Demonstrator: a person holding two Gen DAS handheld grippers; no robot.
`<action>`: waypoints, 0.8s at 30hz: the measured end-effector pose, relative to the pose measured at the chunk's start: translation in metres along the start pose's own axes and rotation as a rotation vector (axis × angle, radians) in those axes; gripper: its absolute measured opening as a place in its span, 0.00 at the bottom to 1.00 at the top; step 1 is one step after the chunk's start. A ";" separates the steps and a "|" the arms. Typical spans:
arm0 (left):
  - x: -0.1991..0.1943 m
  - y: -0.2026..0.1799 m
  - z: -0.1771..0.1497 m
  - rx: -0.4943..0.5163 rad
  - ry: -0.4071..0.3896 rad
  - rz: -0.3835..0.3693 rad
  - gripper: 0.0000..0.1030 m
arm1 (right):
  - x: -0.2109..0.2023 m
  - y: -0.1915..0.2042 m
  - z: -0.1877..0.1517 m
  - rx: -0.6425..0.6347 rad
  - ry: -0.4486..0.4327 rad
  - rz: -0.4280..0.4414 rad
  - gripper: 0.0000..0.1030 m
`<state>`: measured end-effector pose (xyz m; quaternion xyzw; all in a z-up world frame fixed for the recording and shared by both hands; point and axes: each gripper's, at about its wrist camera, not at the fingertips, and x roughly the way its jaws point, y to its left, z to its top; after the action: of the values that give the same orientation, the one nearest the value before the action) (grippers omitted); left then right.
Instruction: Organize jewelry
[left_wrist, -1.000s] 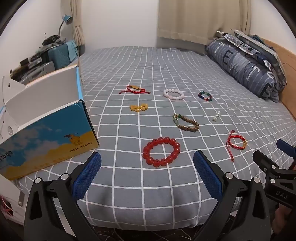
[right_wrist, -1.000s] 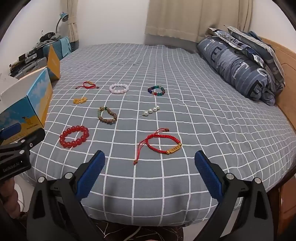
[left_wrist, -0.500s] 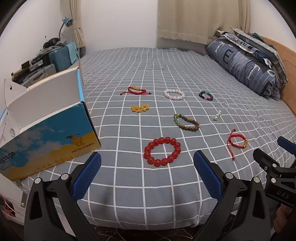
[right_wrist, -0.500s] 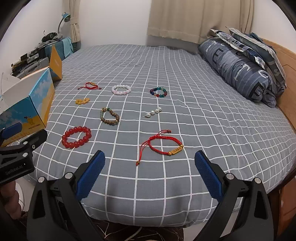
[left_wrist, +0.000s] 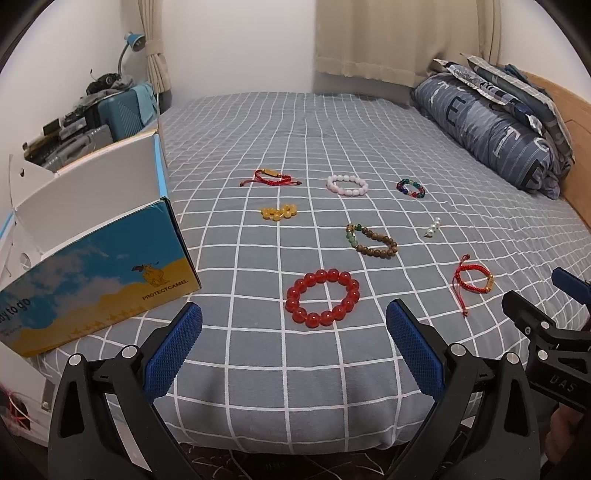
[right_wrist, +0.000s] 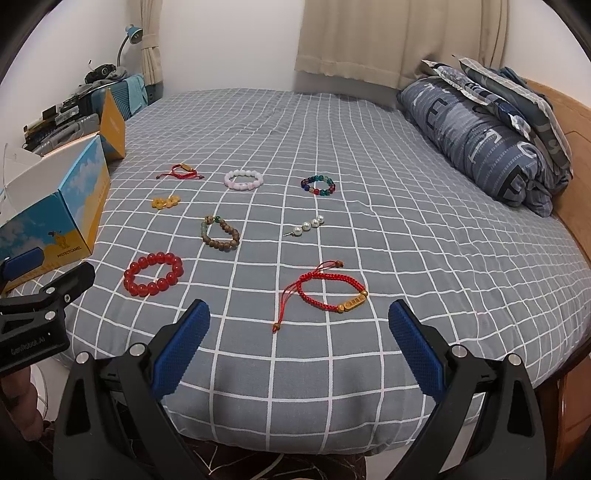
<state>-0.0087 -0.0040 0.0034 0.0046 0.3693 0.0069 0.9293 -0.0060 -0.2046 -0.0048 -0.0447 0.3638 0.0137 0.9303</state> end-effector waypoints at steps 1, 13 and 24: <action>-0.001 0.000 0.000 0.001 -0.004 0.000 0.94 | 0.000 0.000 0.001 -0.002 -0.003 0.000 0.91; 0.000 0.003 0.001 -0.021 -0.013 -0.003 0.94 | 0.000 0.002 0.002 -0.003 -0.009 0.003 0.93; 0.000 0.002 0.001 -0.012 -0.007 0.004 0.94 | -0.001 0.002 0.004 0.002 -0.013 -0.001 0.93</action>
<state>-0.0080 -0.0022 0.0045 -0.0001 0.3658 0.0111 0.9306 -0.0047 -0.2021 -0.0014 -0.0437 0.3577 0.0132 0.9327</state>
